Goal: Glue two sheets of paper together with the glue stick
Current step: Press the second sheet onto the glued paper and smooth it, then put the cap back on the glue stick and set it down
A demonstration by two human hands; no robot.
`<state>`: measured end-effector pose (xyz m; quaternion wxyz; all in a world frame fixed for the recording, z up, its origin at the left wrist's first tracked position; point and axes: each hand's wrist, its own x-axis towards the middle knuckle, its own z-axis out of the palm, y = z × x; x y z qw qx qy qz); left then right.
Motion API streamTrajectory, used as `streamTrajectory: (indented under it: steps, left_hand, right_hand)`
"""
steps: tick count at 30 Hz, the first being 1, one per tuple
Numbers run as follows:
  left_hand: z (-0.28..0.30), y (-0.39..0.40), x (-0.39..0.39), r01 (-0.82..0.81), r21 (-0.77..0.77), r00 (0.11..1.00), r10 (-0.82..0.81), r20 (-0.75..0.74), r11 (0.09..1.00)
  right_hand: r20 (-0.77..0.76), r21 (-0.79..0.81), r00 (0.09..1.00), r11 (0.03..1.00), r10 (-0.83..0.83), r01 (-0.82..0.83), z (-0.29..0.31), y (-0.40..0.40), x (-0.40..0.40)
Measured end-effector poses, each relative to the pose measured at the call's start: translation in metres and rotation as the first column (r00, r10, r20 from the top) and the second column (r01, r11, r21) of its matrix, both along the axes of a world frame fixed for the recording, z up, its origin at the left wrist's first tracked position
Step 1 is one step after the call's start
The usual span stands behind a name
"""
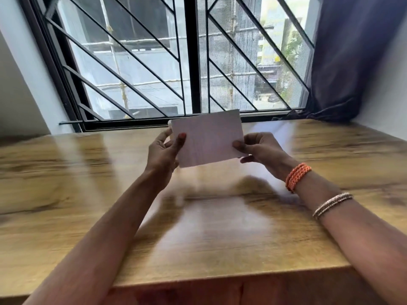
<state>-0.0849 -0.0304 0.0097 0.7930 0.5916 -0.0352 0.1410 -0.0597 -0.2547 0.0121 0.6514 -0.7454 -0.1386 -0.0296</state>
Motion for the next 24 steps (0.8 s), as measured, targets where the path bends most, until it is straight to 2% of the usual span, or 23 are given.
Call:
streamTrajectory:
  steps: [2,6,9,11,12,14,16,18,19,21,24]
  left_hand:
    - [-0.003,-0.007,-0.006,0.103,0.113,0.993,-0.095,-0.069,0.988]
    - [-0.006,-0.017,-0.011,0.028,0.217,0.994,-0.003,-0.113,0.976]
    - [-0.008,-0.019,-0.013,0.119,0.316,0.983,-0.067,-0.169,0.941]
    - [-0.007,-0.023,-0.016,0.161,0.356,0.974,-0.088,-0.211,0.921]
    - [-0.007,-0.026,-0.018,0.189,0.368,0.965,-0.102,-0.243,0.911]
    - [-0.005,-0.039,-0.021,0.252,0.385,0.941,-0.131,-0.313,0.888]
    - [-0.003,-0.058,-0.023,0.282,0.399,0.926,-0.138,-0.351,0.872]
    - [-0.001,-0.084,-0.024,0.318,0.402,0.916,-0.168,-0.365,0.859]
    - [0.001,-0.097,-0.026,0.354,0.39,0.902,-0.199,-0.383,0.85]
    - [0.003,-0.121,-0.029,0.447,0.341,0.854,-0.281,-0.438,0.827]
    - [0.005,-0.153,-0.031,0.556,0.293,0.788,-0.381,-0.484,0.778]
  right_hand:
    - [-0.024,0.033,0.999,0.999,-0.033,0.034,0.001,-0.002,0.0]
    - [-0.076,-0.066,0.996,0.997,-0.038,0.033,0.0,-0.004,-0.002]
    - [-0.05,-0.09,0.995,0.993,-0.081,0.077,0.001,-0.002,-0.003]
    - [0.041,-0.211,0.981,0.958,-0.191,0.195,0.002,-0.002,-0.003]
    - [0.124,-0.323,0.956,0.9,-0.268,0.294,0.002,-0.002,-0.004]
    - [0.306,-0.545,0.872,0.681,-0.381,0.489,0.004,-0.003,-0.014]
    - [0.457,-0.686,0.815,0.442,-0.355,0.577,0.007,-0.001,-0.027]
    - [0.594,-0.718,0.751,0.23,-0.29,0.657,0.01,-0.004,-0.042]
    - [0.647,-0.704,0.715,0.155,-0.265,0.693,0.013,-0.008,-0.049]
    - [0.7,-0.685,0.674,0.043,-0.238,0.727,0.017,-0.023,-0.062]
    - [0.705,-0.705,0.669,-0.126,-0.236,0.698,0.02,-0.053,-0.078]
